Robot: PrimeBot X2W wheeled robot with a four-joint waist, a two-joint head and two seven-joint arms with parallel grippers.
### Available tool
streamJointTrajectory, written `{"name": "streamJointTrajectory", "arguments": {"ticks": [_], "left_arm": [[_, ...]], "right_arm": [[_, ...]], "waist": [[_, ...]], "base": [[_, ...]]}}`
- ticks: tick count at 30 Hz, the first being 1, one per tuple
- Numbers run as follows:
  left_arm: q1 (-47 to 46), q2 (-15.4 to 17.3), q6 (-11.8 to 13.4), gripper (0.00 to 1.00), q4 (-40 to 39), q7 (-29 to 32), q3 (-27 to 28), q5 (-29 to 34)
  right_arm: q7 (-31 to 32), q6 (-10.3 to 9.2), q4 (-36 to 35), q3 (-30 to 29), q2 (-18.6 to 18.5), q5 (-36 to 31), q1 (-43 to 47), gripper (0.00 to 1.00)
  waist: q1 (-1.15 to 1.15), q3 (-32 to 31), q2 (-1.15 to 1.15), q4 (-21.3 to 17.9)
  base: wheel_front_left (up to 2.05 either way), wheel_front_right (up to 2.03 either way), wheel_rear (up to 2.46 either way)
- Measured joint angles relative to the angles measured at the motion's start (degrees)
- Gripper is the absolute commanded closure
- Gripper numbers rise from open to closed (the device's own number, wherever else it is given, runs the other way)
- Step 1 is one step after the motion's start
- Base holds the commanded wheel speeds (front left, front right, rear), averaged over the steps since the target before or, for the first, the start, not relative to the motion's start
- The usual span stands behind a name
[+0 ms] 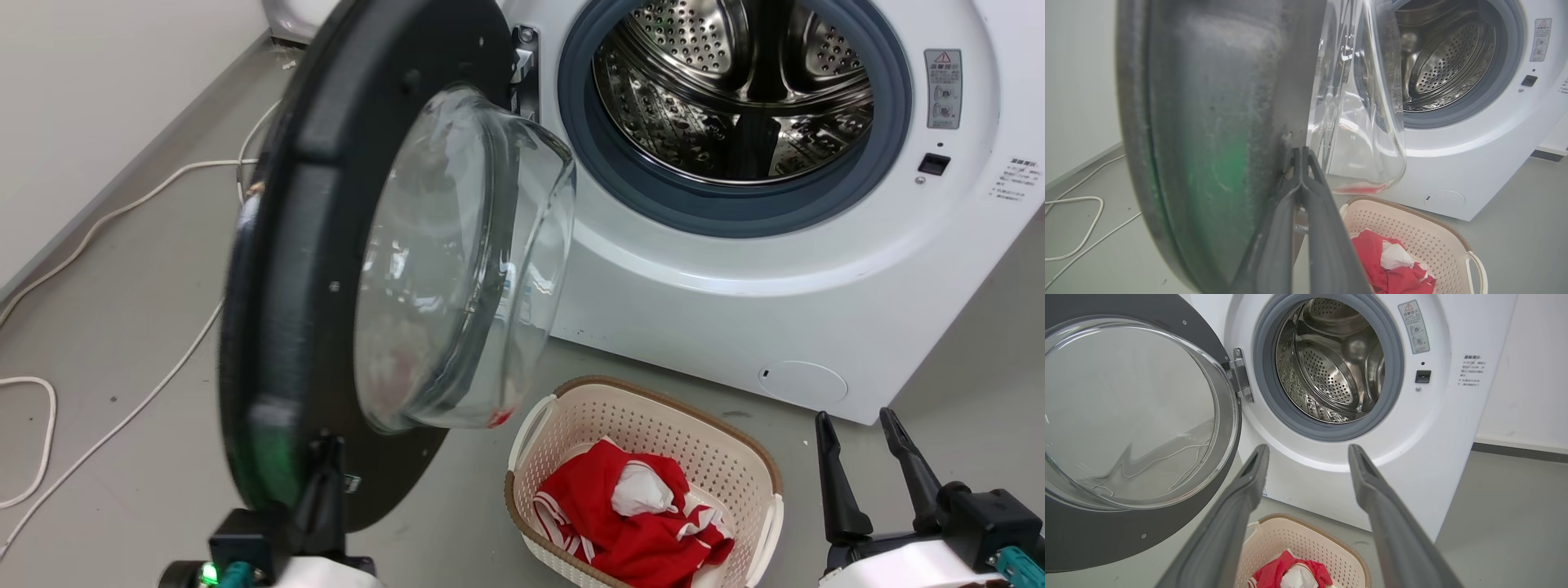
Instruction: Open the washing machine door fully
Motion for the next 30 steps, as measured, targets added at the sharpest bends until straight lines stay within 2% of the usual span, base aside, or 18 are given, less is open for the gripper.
{"name": "streamJointTrajectory", "arguments": {"ticks": [11, 16, 23, 30], "left_arm": [[-4.0, 4.2, 0.1, 1.00, 6.1, -3.1, 10.3, -5.2], [-6.7, 7.5, -0.1, 1.00, 11.5, -4.2, 16.3, -8.0], [-11.5, 10.3, -2.1, 1.00, 18.2, -4.6, 18.6, -9.2], [-14.7, 11.5, -3.6, 1.00, 23.7, -5.0, 19.9, -9.5]], "right_arm": [[1.0, 0.00, -0.6, 0.1, 0.0, -0.7, -0.5, 0.00], [1.1, 0.00, -1.2, 0.0, 0.0, -0.9, -1.0, 0.00], [1.3, 0.00, -1.5, 0.1, 0.0, -1.4, -1.9, 0.00], [1.3, 0.00, -1.6, 0.2, 0.0, -1.5, -2.3, 0.00]], "waist": [[0.00, 1.9, 0.00, -2.1], [0.00, 3.6, 0.00, -3.8], [0.00, 5.0, 0.00, -4.7], [0.00, 5.5, 0.00, -5.5]], "base": [[0.00, 0.00, 0.00], [0.00, 0.00, 0.00], [0.00, 0.00, 0.00], [0.00, 0.00, 0.00]]}}
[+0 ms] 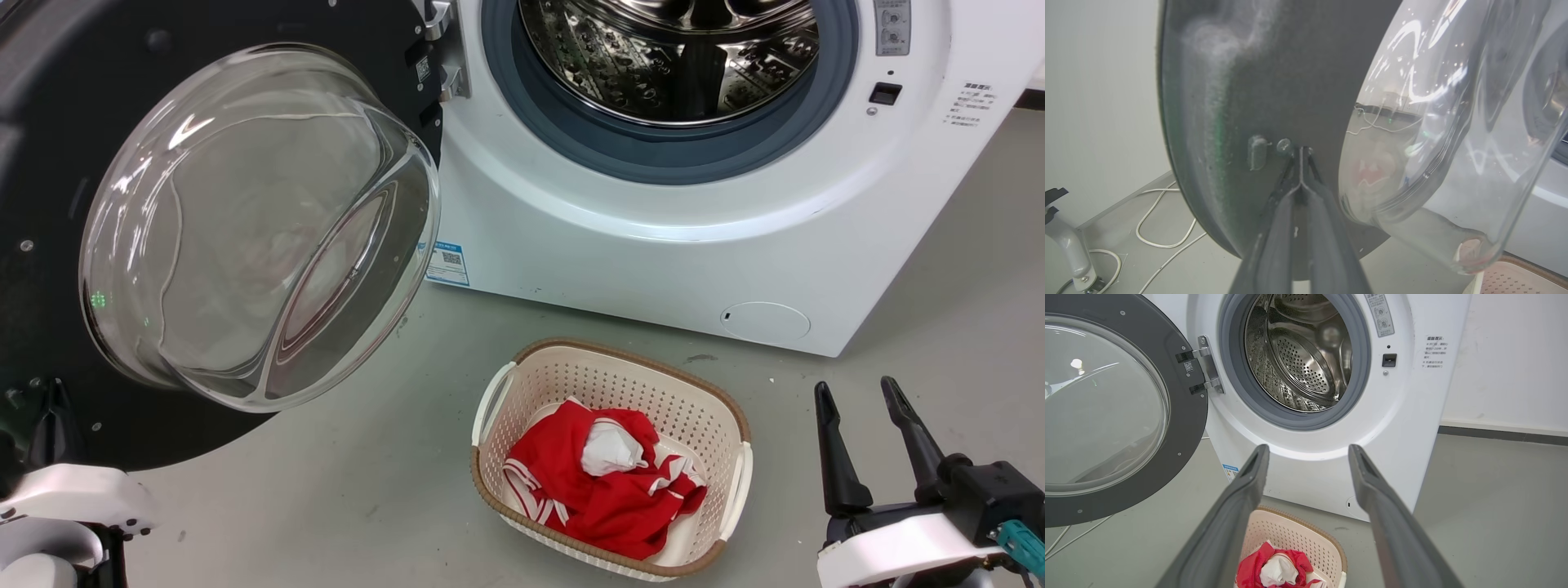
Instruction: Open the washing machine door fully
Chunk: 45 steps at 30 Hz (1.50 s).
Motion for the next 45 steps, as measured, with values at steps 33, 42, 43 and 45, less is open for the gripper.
{"name": "streamJointTrajectory", "arguments": {"ticks": [33, 42, 43, 45], "left_arm": [[11.8, -18.1, -5.0, 1.00, -20.8, -0.2, -8.4, 17.2], [10.6, -19.4, -5.8, 0.00, -19.9, -0.2, -11.0, 18.2], [10.5, -19.5, -5.8, 0.00, -19.8, -0.2, -11.0, 18.3], [10.3, -19.5, -5.8, 0.00, -19.7, -0.2, -11.0, 18.3]], "right_arm": [[-0.8, 0.00, 1.0, -0.2, 0.0, 0.2, -0.3, 0.00], [-0.2, 0.00, 0.5, -0.3, 0.0, -0.4, 0.1, 0.00], [-0.2, 0.00, 0.4, -0.2, 0.0, -0.5, 0.3, 0.00], [-0.1, 0.00, 0.4, -0.1, 0.0, -0.5, 0.6, 0.00]], "waist": [[0.00, -5.0, 0.00, -9.5], [0.00, -6.2, 0.00, -12.3], [0.00, -6.3, 0.00, -12.5], [0.00, -6.4, 0.00, -12.9]], "base": [[0.00, 0.00, 0.00], [0.00, 0.00, 0.00], [0.00, 0.00, 0.00], [0.00, 0.00, 0.00]]}}
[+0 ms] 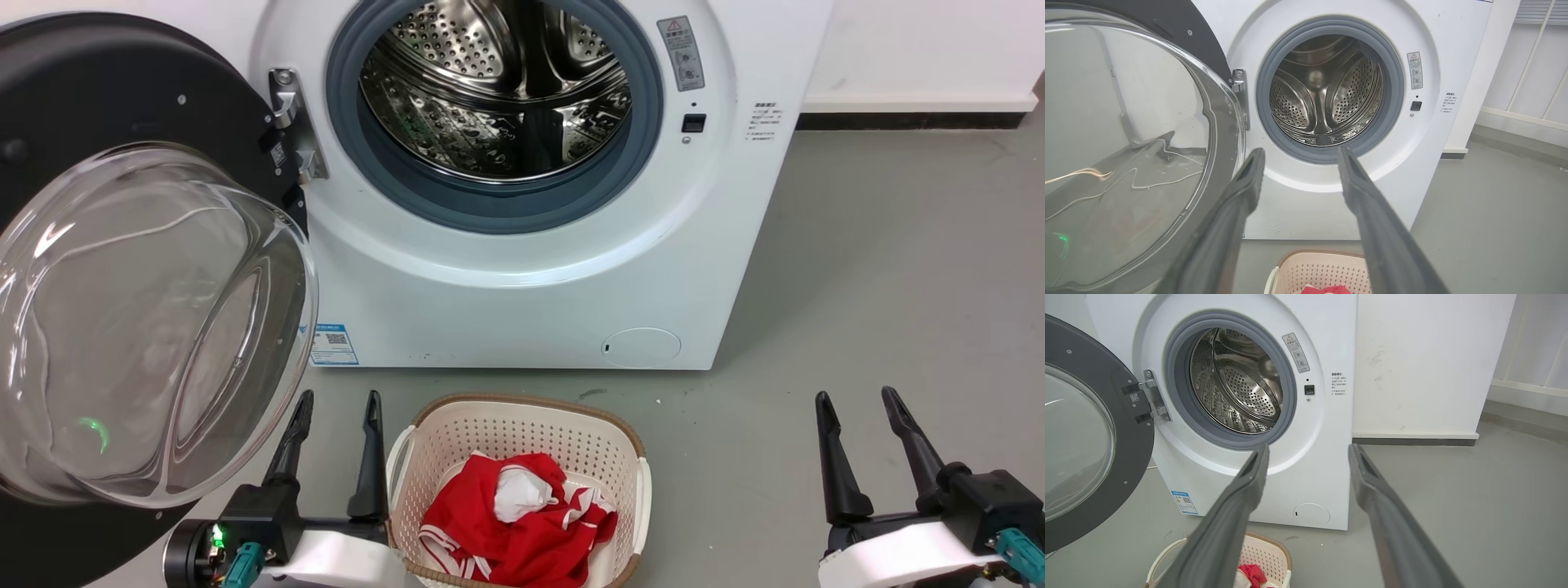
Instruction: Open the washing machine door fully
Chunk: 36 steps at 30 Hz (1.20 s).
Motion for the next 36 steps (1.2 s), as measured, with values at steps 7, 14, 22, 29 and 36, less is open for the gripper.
{"name": "streamJointTrajectory", "arguments": {"ticks": [7, 14, 22, 29, 36], "left_arm": [[0.0, -0.2, 0.0, 0.00, 0.1, 0.0, 0.4, 0.7], [0.0, -0.3, 0.0, 0.00, 0.1, 0.0, 1.0, 1.5], [0.0, -0.5, 0.0, 0.00, 0.4, 0.0, 1.3, 2.1], [0.8, -0.6, -0.2, 1.00, 1.7, 0.1, 1.2, 2.4], [1.1, -0.8, -0.9, 1.00, 3.1, 2.0, 1.9, -4.7]], "right_arm": [[0.3, 0.00, -0.1, 0.0, 0.0, 0.0, 0.2, 0.00], [0.5, 0.00, 0.0, 0.0, 0.0, 0.0, 0.3, 0.00], [0.4, 0.00, 0.2, 0.0, 0.0, 0.2, 0.3, 0.00], [0.3, 0.00, 1.5, 0.1, 0.0, 0.2, 0.7, 1.00], [1.3, 0.00, 2.6, 0.2, 0.0, 7.5, 1.2, 1.00]], "waist": [[0.00, -0.2, 0.00, -0.7], [0.00, -0.1, 0.00, -0.8], [0.00, 0.0, 0.00, -0.7], [0.00, 0.1, 0.00, -0.6], [0.00, 0.1, 0.00, -0.6]], "base": [[0.00, 0.00, 0.00], [0.00, 0.00, 0.00], [0.00, 0.00, 0.00], [0.00, 0.00, 0.00], [0.00, 0.00, 0.00]]}}
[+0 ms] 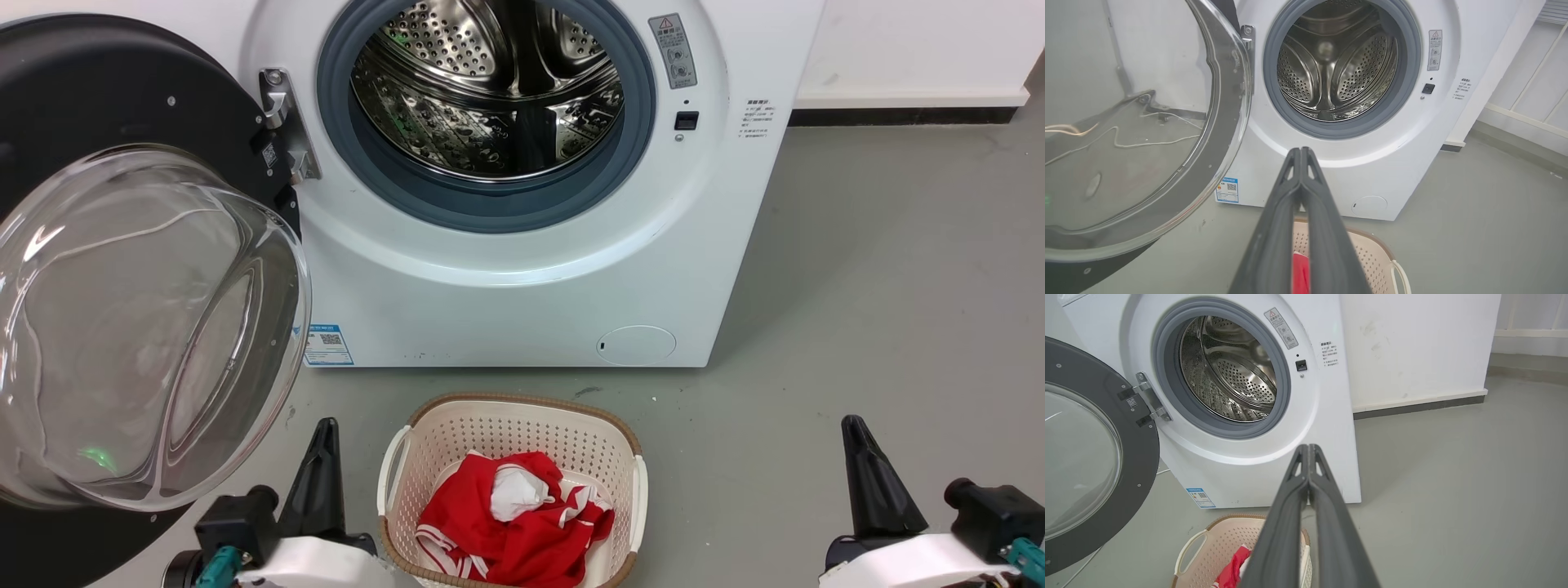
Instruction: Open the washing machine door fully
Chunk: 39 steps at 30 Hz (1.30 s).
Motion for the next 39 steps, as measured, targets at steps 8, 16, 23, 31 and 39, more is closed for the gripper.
{"name": "streamJointTrajectory", "arguments": {"ticks": [8, 16, 23, 31, 39], "left_arm": [[-0.6, 0.0, -0.9, 1.00, 0.9, 2.2, 1.3, -8.8], [-1.5, -0.1, -1.8, 1.00, 1.7, 4.1, 2.4, -16.7], [-2.4, -0.2, -2.5, 1.00, 2.6, 6.1, 3.5, -25.0], [-2.9, -0.2, -3.4, 1.00, 3.2, 7.9, 4.6, -31.6], [-3.8, -0.3, -4.0, 1.00, 3.7, 9.3, 5.3, -37.7]], "right_arm": [[1.5, 0.00, 1.3, 0.0, -0.4, 9.4, -1.1, 1.00], [2.9, 0.00, 2.2, -0.1, -0.6, 17.6, -2.0, 1.00], [4.2, 0.00, 3.2, -0.2, -0.8, 26.2, -3.1, 1.00], [5.5, -0.01, 3.9, -0.4, -1.0, 32.9, -3.6, 1.00], [6.7, -0.01, 4.8, -0.6, -1.1, 39.0, -4.8, 1.00]], "waist": [[0.00, 0.0, 0.00, 0.0], [0.00, 0.1, 0.00, 0.0], [0.00, 0.1, 0.00, 0.0], [0.00, 0.1, 0.00, 0.0], [0.00, 0.1, 0.00, -0.1]], "base": [[0.00, 0.00, 0.00], [0.00, 0.00, 0.00], [0.00, 0.00, 0.00], [0.00, 0.00, 0.00], [0.00, 0.00, 0.00]]}}
